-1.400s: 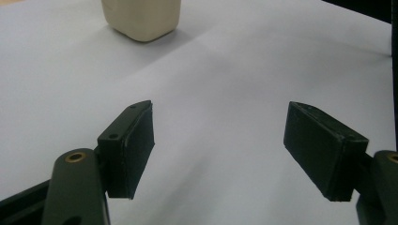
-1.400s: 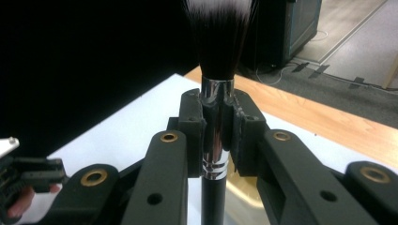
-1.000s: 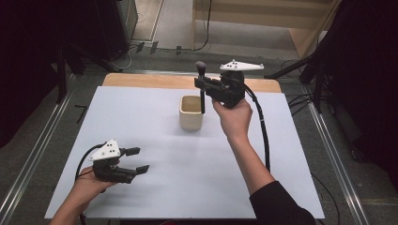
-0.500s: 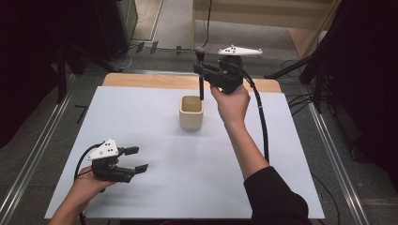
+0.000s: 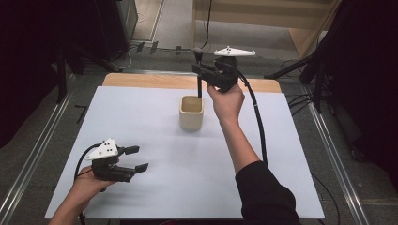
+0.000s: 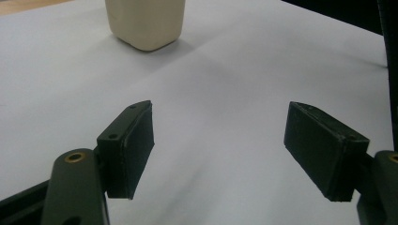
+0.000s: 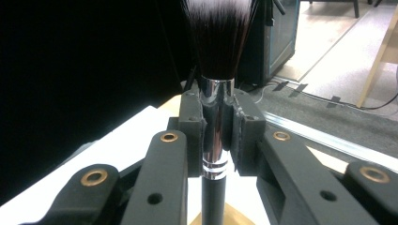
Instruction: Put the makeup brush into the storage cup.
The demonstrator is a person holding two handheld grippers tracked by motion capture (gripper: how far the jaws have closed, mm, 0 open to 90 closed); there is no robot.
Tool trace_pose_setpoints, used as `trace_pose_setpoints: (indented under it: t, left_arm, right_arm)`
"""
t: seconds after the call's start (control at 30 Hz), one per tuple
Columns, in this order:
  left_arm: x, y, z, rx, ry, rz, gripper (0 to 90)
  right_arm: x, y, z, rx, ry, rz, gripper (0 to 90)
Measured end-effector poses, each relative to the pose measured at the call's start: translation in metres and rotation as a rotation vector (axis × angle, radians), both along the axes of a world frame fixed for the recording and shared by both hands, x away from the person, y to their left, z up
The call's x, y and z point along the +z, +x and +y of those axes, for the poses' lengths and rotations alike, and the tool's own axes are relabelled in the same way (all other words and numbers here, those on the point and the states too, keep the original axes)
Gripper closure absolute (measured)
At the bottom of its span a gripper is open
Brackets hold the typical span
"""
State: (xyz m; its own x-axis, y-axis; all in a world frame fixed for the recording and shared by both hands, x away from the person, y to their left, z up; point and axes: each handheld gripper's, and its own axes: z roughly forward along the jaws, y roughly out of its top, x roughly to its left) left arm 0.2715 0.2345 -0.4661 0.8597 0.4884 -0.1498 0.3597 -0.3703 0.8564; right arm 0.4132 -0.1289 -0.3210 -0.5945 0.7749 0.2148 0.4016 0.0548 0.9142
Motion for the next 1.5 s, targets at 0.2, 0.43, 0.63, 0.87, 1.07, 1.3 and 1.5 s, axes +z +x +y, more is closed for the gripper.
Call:
trace_pose_setpoints:
  t: [0.2,0.43,0.63,0.87,1.07,1.3,1.5]
  left_arm:
    - [0.000,0.000,0.000,0.000,0.002,0.000,25.3]
    - [0.001,-0.001,0.000,0.000,-0.007,-0.001,25.3]
    - [0.002,0.000,0.001,0.001,-0.009,-0.002,25.2]
    - [0.001,0.000,0.000,-0.003,-0.009,-0.003,25.3]
    - [0.001,-0.001,-0.001,-0.005,-0.004,0.002,25.2]
    - [0.001,-0.001,-0.001,-0.008,-0.006,0.000,25.1]
    - [0.001,-0.001,-0.001,-0.007,-0.006,0.001,25.1]
  right_arm:
    - [-0.008,0.006,0.003,0.000,0.006,0.011,77.8]
    - [-0.018,0.008,0.011,-0.016,0.003,-0.001,77.8]
    - [-0.030,0.009,0.012,-0.030,0.005,0.004,77.8]
    - [-0.042,0.009,0.013,-0.043,0.005,-0.002,77.8]
    - [-0.049,0.010,0.016,-0.047,-0.011,-0.002,77.8]
    - [-0.062,0.011,0.019,-0.051,-0.009,0.003,77.8]
    - [-0.074,0.011,0.021,-0.051,-0.011,0.015,77.8]
